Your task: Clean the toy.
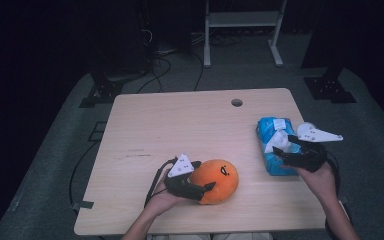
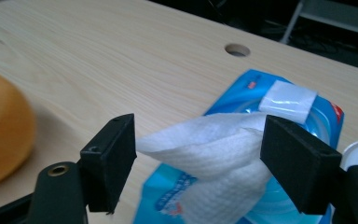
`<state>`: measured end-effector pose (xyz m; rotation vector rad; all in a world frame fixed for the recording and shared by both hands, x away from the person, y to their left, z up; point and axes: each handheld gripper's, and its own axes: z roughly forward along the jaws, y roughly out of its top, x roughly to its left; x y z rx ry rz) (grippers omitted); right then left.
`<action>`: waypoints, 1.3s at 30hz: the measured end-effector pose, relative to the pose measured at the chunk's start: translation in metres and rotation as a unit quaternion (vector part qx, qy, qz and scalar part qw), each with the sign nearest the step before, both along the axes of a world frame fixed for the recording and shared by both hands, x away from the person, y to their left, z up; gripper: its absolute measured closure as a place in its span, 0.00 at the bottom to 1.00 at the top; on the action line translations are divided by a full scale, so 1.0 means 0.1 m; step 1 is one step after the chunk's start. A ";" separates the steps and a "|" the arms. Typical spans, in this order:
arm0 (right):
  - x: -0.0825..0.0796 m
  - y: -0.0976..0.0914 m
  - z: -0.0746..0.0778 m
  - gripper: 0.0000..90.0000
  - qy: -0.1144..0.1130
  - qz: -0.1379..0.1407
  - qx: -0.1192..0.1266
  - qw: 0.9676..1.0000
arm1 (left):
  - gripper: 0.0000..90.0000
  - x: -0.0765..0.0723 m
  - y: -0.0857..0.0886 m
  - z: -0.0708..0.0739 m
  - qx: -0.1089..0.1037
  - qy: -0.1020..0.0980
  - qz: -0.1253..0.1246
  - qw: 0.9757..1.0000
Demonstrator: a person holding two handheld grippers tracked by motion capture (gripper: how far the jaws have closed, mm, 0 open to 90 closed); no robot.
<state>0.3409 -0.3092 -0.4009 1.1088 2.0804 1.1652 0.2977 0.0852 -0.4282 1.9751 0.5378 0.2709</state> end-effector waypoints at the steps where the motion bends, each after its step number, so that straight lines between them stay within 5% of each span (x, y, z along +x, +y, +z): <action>1: 0.04 0.00 -0.02 0.28 0.003 -0.007 -0.005 1.000 | 0.18 0.00 0.00 0.00 0.000 0.000 -0.001 1.000; 8: 0.24 0.01 -0.19 0.37 0.034 -0.043 -0.022 0.998 | 0.18 0.01 0.01 -0.05 0.007 0.004 -0.005 1.000; 17: 0.27 -0.03 -0.25 0.75 0.055 -0.072 -0.007 0.996 | 0.18 0.05 0.01 -0.09 0.005 0.010 -0.003 1.000; 23: 0.28 -0.10 -0.27 0.93 0.057 -0.077 0.014 0.995 | 0.18 0.02 0.01 -0.03 0.032 -0.004 -0.007 0.999; 36: 0.20 -0.22 -0.22 0.97 0.055 -0.067 0.057 0.995 | 0.18 -0.01 0.07 0.01 0.043 0.009 -0.012 0.999; 39: 0.20 -0.22 -0.20 0.97 0.053 -0.068 0.043 0.995 | 0.18 -0.02 0.06 0.00 0.045 0.008 -0.013 0.999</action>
